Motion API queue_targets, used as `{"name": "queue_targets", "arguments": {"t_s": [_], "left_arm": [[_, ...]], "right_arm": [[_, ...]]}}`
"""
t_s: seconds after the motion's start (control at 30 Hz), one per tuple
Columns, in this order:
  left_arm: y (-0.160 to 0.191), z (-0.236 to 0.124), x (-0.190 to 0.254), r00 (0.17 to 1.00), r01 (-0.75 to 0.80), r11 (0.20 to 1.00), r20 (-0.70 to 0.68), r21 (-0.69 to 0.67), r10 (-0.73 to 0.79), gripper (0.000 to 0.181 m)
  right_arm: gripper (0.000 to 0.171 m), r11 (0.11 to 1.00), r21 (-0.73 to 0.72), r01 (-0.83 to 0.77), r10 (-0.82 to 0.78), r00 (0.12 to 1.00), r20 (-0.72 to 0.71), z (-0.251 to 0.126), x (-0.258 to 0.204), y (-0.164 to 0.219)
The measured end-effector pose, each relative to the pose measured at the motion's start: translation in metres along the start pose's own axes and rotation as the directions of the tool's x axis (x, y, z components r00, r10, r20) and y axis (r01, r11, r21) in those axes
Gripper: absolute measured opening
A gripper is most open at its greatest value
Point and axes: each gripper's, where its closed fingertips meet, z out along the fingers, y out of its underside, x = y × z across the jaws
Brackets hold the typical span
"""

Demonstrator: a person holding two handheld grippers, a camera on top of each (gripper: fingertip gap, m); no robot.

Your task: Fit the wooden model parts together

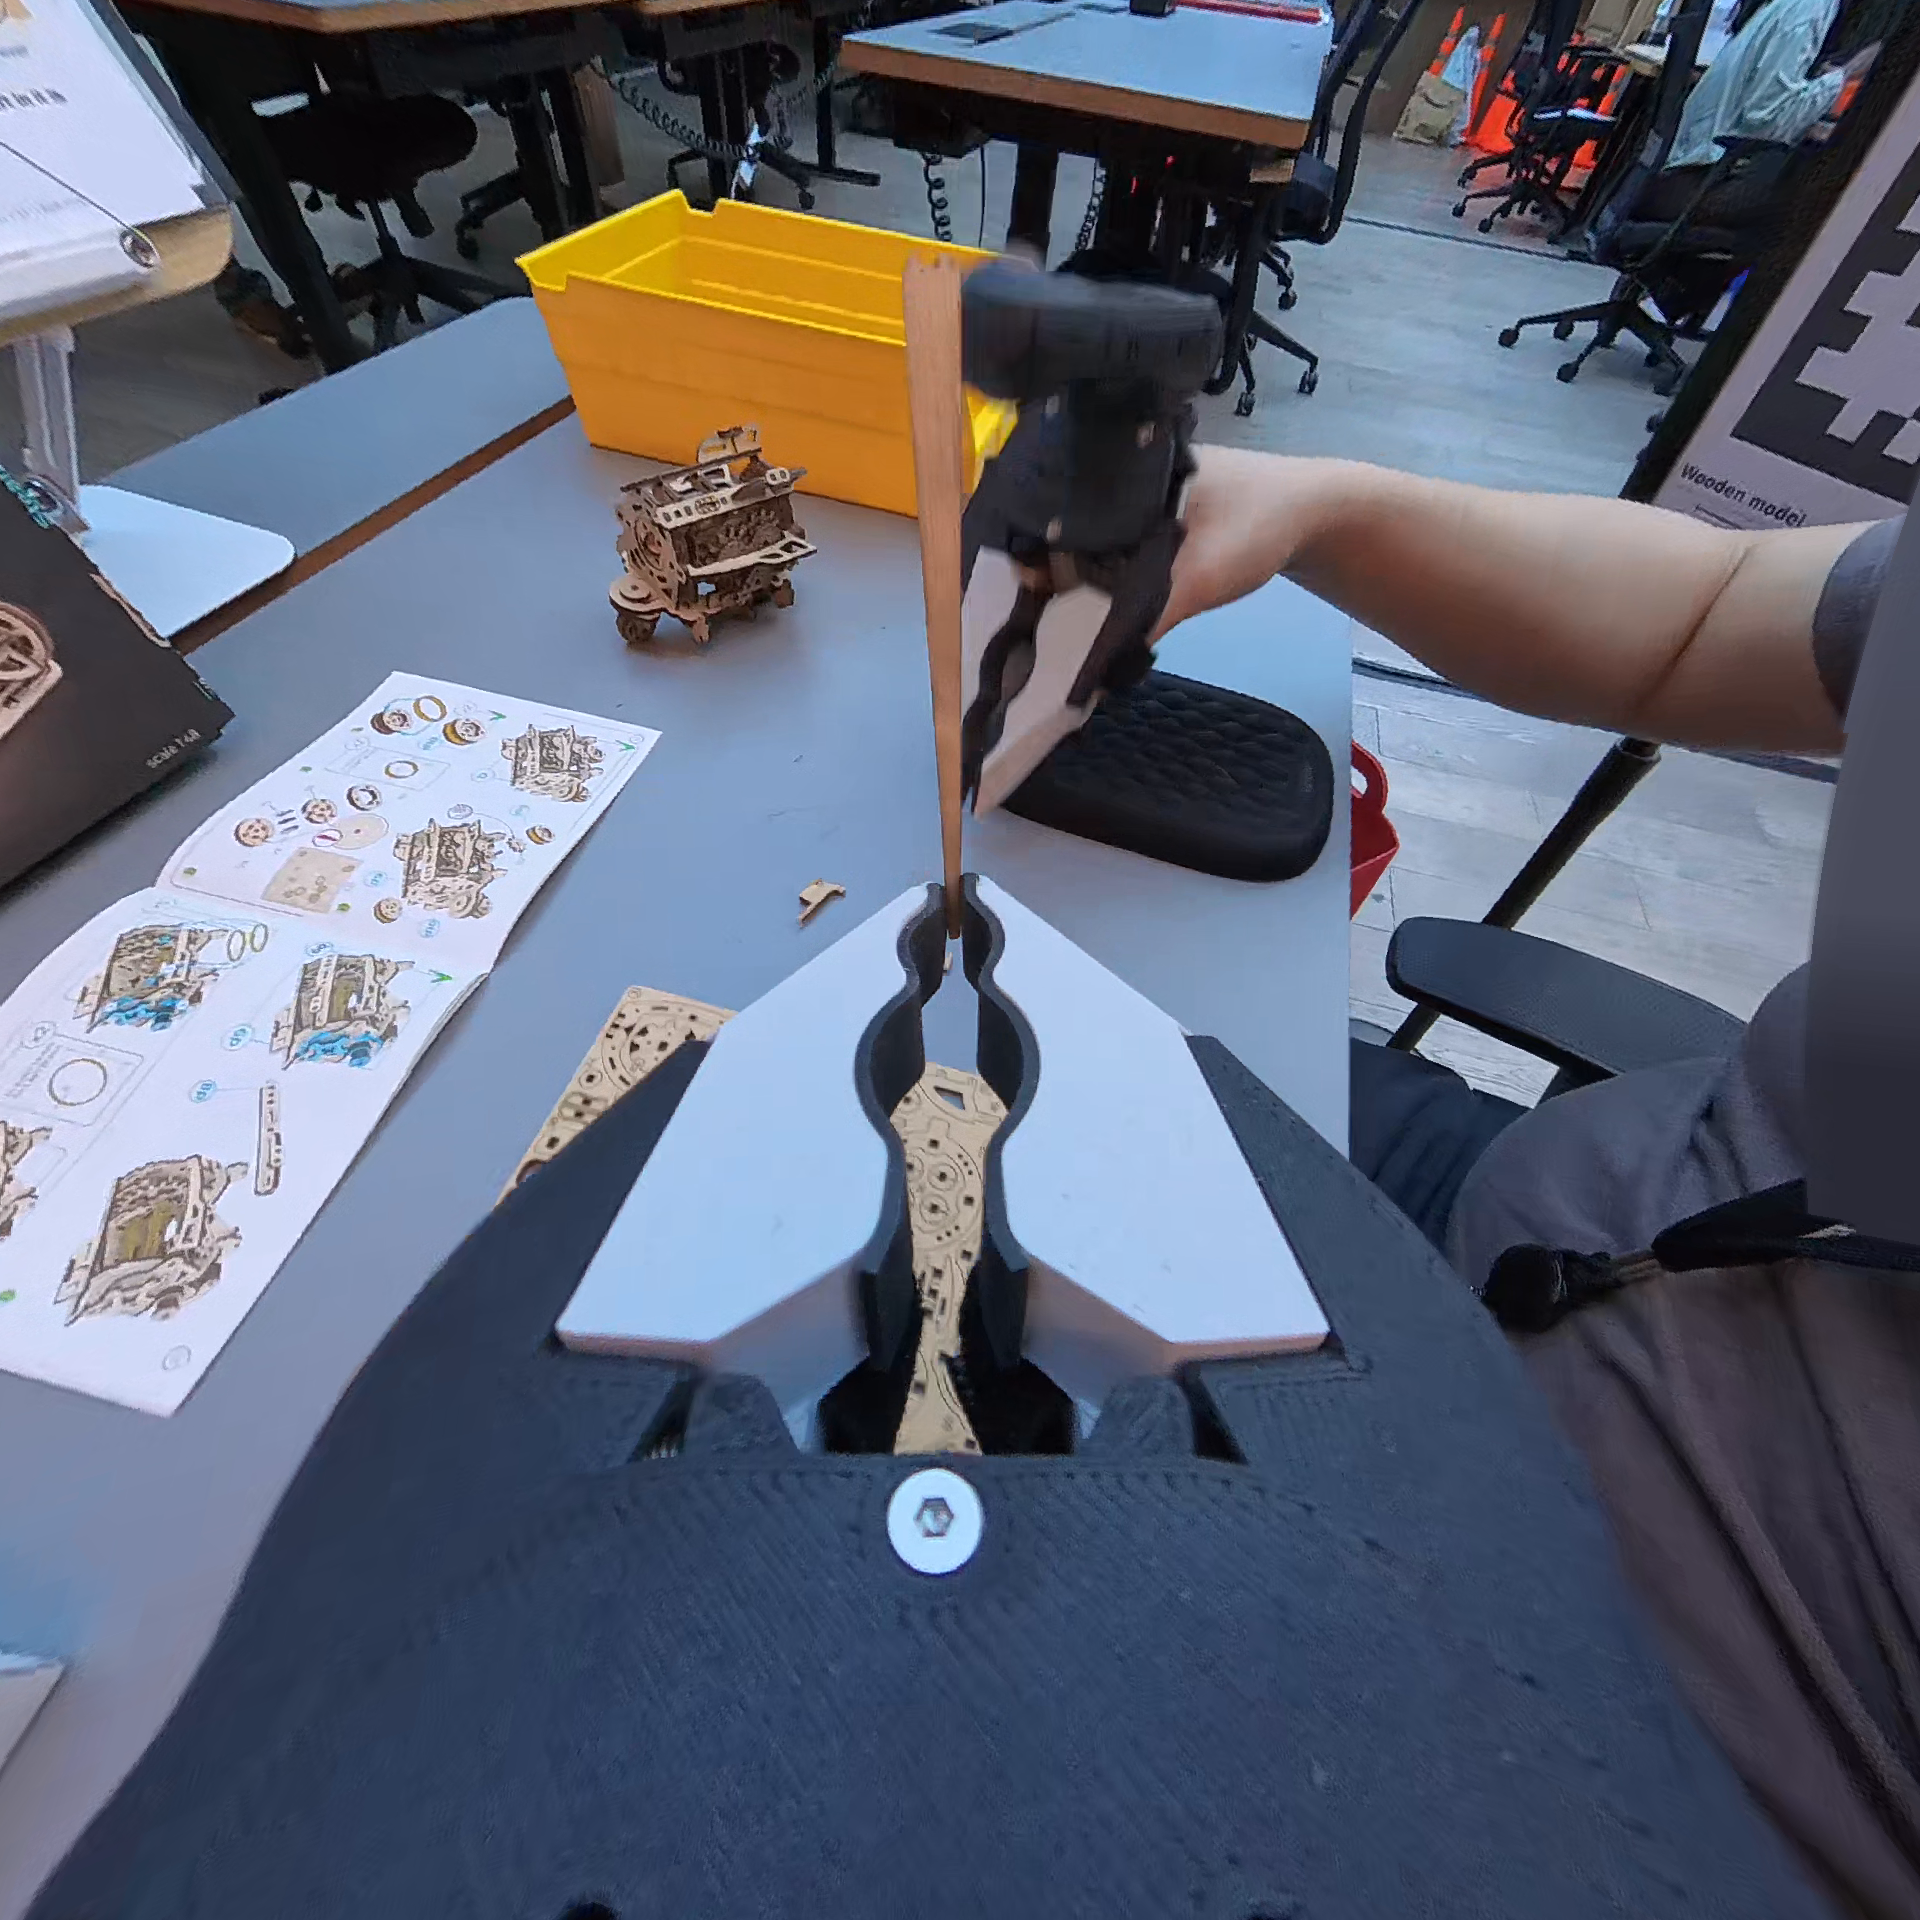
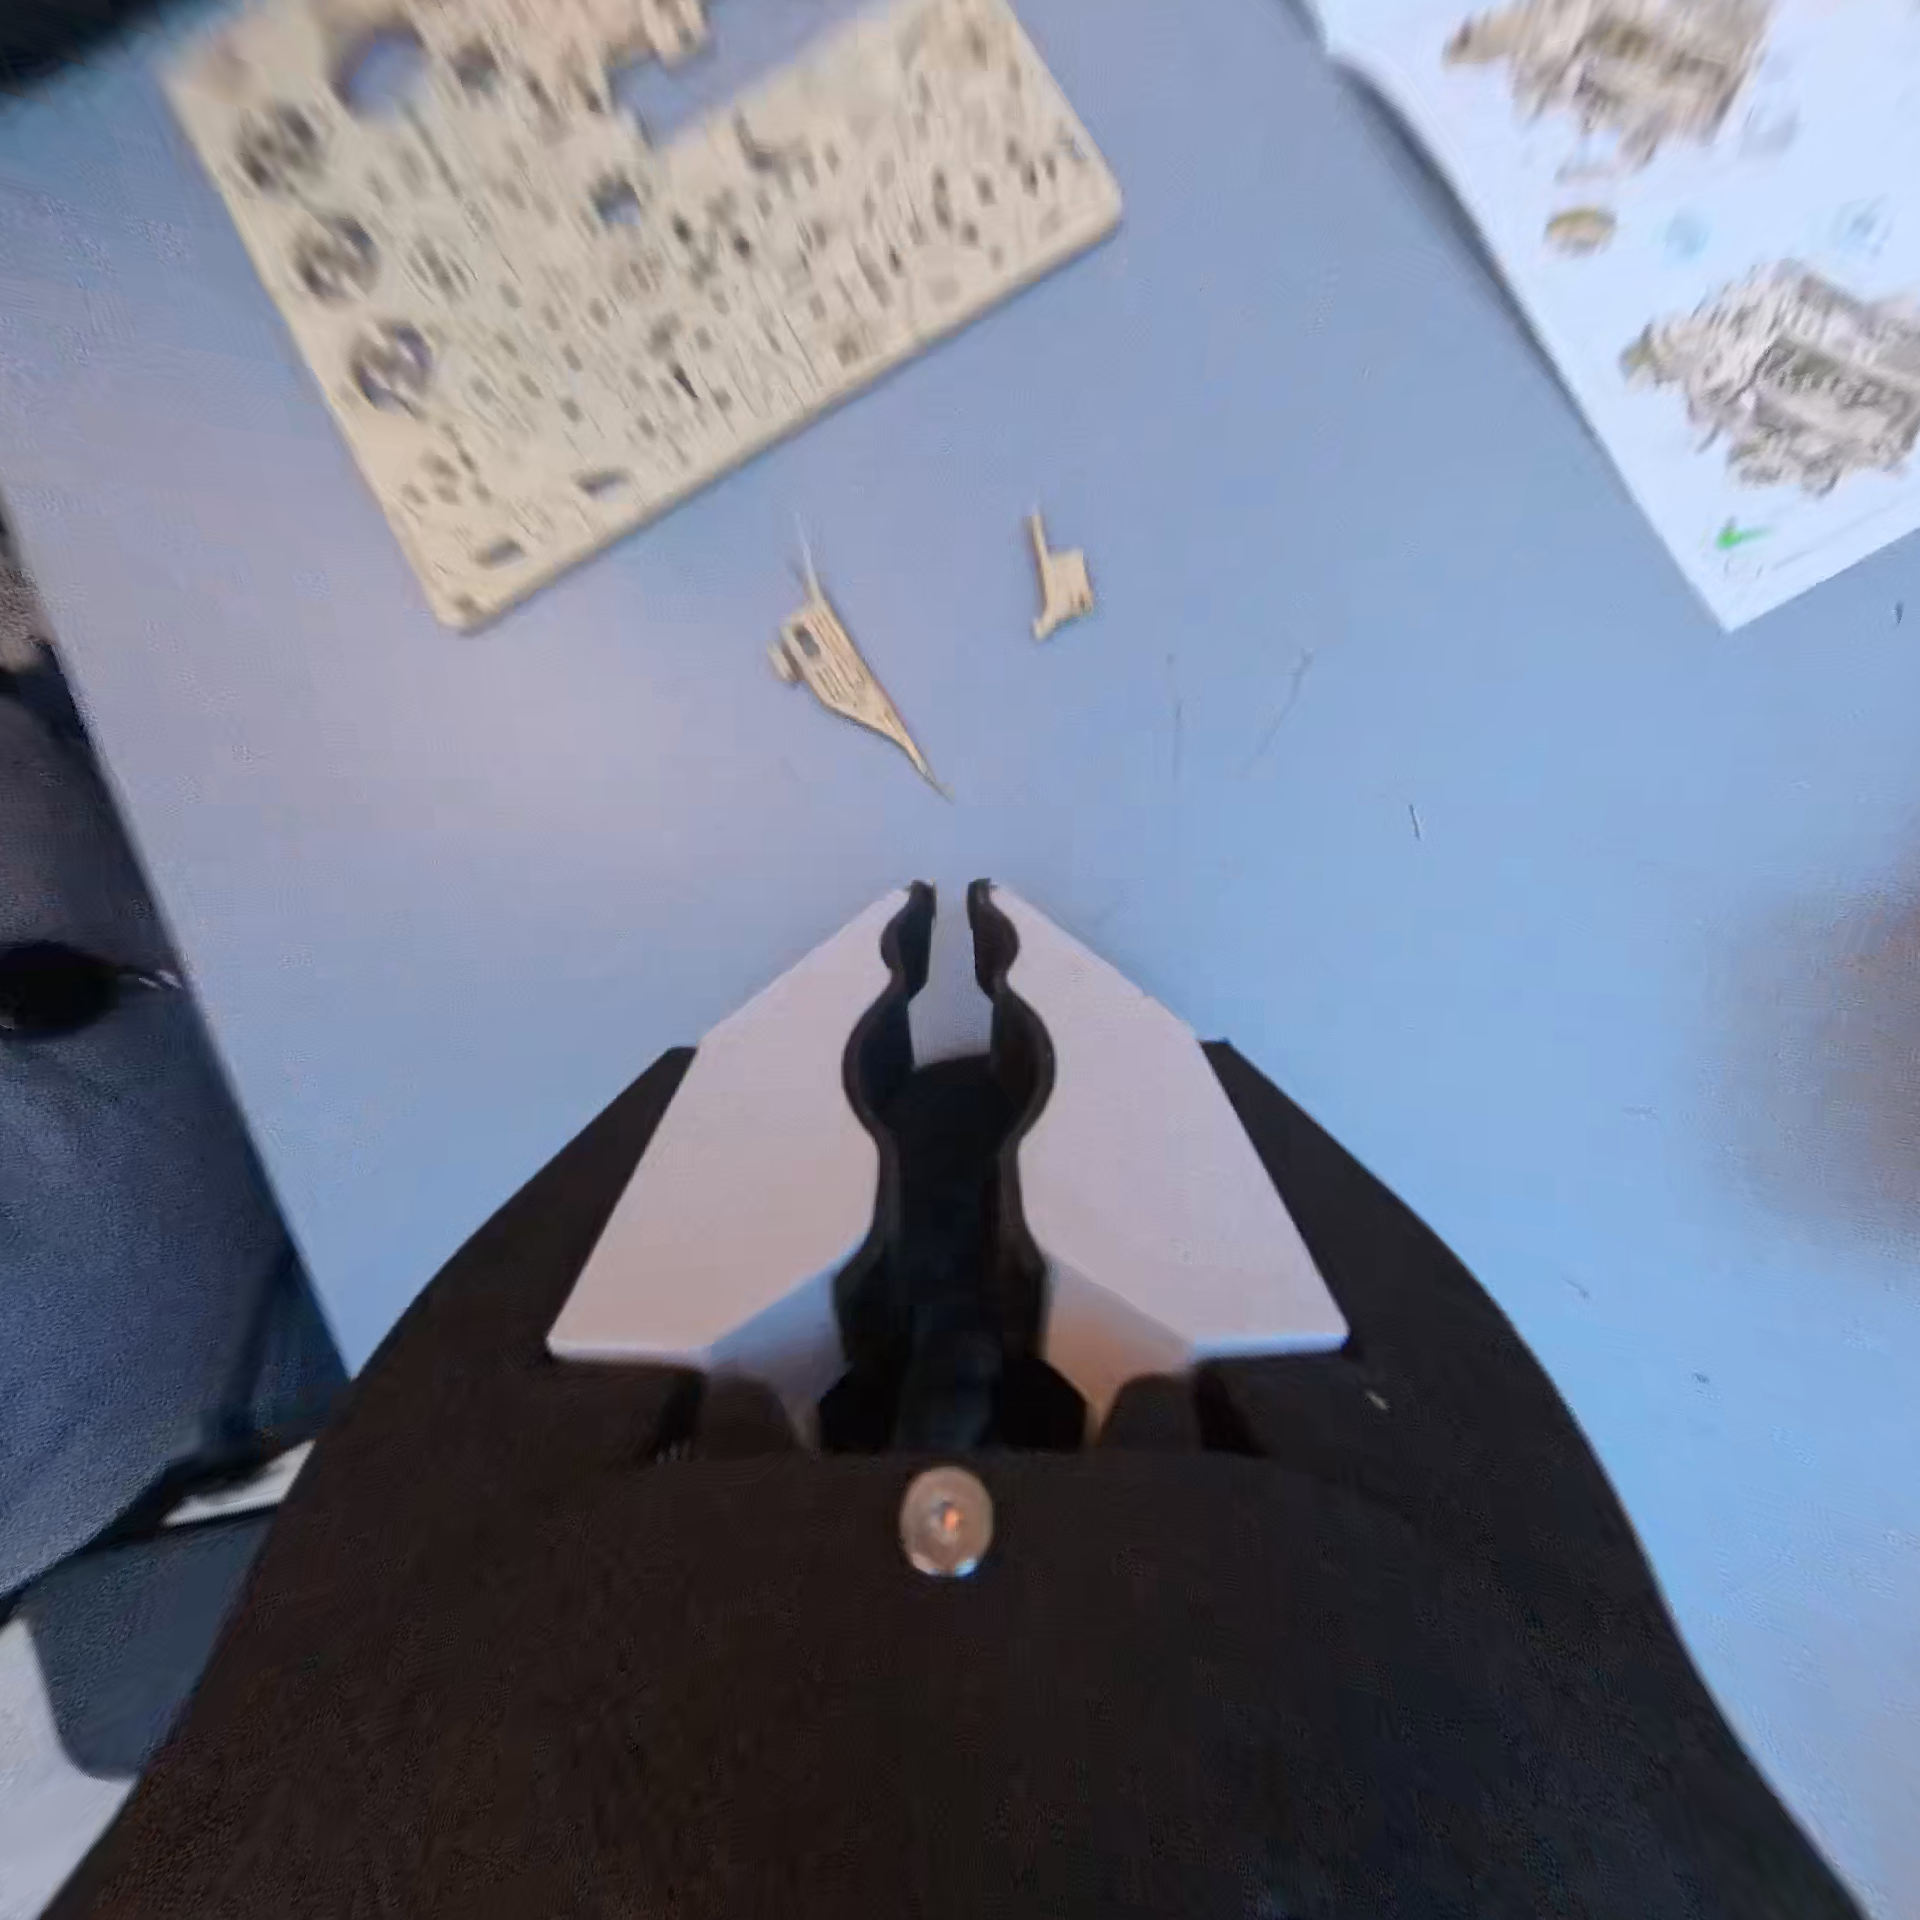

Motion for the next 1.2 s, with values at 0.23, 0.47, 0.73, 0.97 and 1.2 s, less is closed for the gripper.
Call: {"name": "queue_targets", "arguments": {"t_s": [0.23, 0.47, 0.73, 0.97, 1.2], "left_arm": [[-0.010, 0.020, 0.001, 0.999, -0.025, 1.000, -0.020, 0.018, 0.026, 0.000], [-0.004, 0.017, 0.001, 1.000, -0.009, 1.000, 0.020, 0.026, 0.009, 0.000], [0.034, 0.064, 0.003, 0.996, 0.073, 0.992, -0.050, -0.100, -0.078, 0.000], [0.051, 0.108, 0.003, 0.995, -0.057, 0.971, -0.089, -0.231, 0.037, 0.000], [0.049, 0.113, 0.006, 0.991, -0.042, 0.972, -0.130, -0.233, 0.012, 0.000]], "right_arm": [[0.028, 0.993, -0.021, 0.120, -0.120, 0.993, -0.011, 0.016, 0.003, 0.005], [0.042, 0.977, -0.057, 0.208, -0.208, 0.978, -0.001, 0.016, 0.007, 0.009], [0.058, 0.865, 0.484, 0.130, -0.338, 0.865, 0.372, -0.033, -0.056, -0.062], [0.040, 0.794, 0.577, 0.190, -0.464, 0.803, 0.374, -0.034, -0.055, -0.079], [0.006, 0.771, 0.615, 0.165, -0.481, 0.783, 0.394, -0.042, -0.054, -0.082]]}}
